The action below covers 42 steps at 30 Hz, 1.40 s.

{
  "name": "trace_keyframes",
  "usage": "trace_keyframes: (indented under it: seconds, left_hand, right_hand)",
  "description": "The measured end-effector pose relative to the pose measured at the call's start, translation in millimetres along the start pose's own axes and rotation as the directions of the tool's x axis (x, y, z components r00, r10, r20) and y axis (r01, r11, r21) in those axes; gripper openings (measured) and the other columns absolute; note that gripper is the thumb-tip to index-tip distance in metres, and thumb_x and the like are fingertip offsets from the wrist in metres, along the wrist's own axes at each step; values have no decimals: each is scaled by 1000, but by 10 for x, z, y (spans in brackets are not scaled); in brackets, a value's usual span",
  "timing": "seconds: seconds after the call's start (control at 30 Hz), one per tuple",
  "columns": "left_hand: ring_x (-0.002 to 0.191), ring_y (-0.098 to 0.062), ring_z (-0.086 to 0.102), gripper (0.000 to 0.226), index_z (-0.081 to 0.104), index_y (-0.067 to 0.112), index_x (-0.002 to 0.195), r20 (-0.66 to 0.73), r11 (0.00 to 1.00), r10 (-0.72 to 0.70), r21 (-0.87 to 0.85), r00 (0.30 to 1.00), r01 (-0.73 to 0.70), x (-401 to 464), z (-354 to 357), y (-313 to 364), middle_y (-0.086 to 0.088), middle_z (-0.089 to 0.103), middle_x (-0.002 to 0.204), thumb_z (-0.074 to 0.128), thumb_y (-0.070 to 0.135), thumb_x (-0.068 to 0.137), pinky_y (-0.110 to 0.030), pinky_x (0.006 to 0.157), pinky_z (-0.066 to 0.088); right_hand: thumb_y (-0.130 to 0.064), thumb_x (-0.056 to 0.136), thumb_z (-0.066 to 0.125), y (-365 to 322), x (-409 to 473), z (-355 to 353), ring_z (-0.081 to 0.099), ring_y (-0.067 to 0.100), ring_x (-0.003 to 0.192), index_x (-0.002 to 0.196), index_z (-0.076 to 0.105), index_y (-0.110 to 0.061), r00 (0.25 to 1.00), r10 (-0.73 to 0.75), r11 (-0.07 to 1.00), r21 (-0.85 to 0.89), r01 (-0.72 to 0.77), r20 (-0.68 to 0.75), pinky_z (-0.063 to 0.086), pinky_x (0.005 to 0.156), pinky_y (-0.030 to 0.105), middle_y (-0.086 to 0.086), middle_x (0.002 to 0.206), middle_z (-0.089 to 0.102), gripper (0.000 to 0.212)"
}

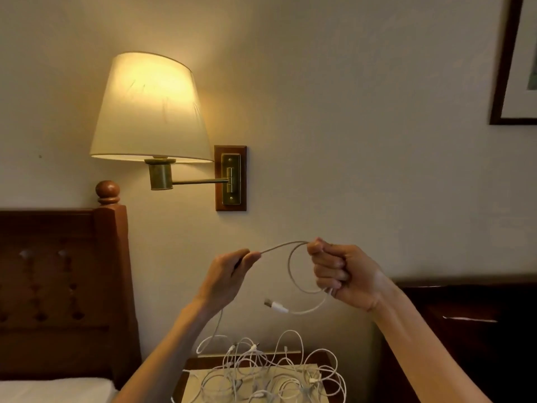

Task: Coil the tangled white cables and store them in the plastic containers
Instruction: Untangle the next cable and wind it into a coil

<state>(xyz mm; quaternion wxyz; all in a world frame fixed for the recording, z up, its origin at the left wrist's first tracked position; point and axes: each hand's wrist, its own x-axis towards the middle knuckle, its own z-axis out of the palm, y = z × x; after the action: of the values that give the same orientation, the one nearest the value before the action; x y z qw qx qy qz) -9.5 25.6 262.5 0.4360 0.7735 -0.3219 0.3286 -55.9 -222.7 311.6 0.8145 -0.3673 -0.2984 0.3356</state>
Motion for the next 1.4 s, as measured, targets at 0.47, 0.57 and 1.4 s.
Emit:
trace_keyframes:
  seconds: [0.47, 0.57, 1.4]
  left_hand:
    - [43, -5, 39, 51, 45, 19, 57, 616, 899, -236, 431, 751, -71, 47, -112, 631, 9, 43, 51, 40, 43, 101, -21, 51, 31]
    - [42, -9, 40, 47, 46, 23, 58, 695, 924, -42, 301, 717, -238, 125, -73, 1020, 9, 41, 49, 42, 44, 101, -21, 50, 32]
    - [55, -7, 32, 39, 45, 23, 64, 62, 989, -107, -92, 992, 113, 21, 177, -1, 14, 37, 57, 43, 41, 99, -31, 53, 26]
  right_hand:
    - [-20, 106, 30, -15, 156, 252, 53, 19, 50, 82, 50, -9, 785, -496, 772, -602, 203, -371, 47, 52, 26, 8, 61, 53, 33]
    - [-19, 106, 31, 109, 240, 276, 67, 29, 64, 86, 53, -5, 766, -564, 633, -758, 160, -309, 55, 62, 34, 15, 70, 67, 33]
    - [-19, 97, 38, -210, 7, 229, 9, 8, 42, 70, 54, -14, 957, -114, 992, -73, 98, -268, 22, 34, 20, -9, 53, 13, 32]
